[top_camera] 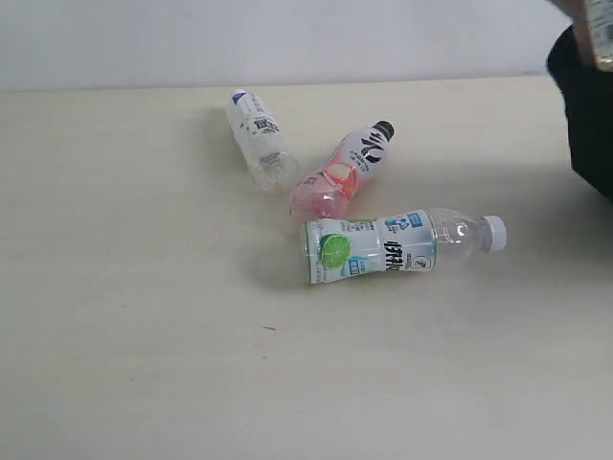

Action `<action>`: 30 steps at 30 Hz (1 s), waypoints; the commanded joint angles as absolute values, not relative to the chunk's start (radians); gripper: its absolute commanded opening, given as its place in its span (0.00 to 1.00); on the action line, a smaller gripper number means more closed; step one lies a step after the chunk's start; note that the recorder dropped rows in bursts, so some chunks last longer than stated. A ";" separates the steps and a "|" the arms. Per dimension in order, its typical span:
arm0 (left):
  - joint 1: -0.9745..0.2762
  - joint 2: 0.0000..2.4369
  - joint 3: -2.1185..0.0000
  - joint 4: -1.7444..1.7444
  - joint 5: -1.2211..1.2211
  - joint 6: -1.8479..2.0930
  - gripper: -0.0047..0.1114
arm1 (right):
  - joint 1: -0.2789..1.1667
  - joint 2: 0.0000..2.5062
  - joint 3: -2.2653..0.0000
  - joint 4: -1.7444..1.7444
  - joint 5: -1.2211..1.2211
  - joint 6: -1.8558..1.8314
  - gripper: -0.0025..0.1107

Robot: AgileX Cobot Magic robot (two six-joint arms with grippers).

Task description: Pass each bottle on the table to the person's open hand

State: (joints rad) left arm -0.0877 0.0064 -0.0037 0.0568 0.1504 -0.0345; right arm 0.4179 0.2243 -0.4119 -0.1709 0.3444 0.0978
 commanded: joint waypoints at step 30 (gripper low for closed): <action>-0.092 0.000 0.000 0.048 0.140 -0.033 0.04 | 0.430 0.030 -0.369 -0.265 0.451 0.201 0.02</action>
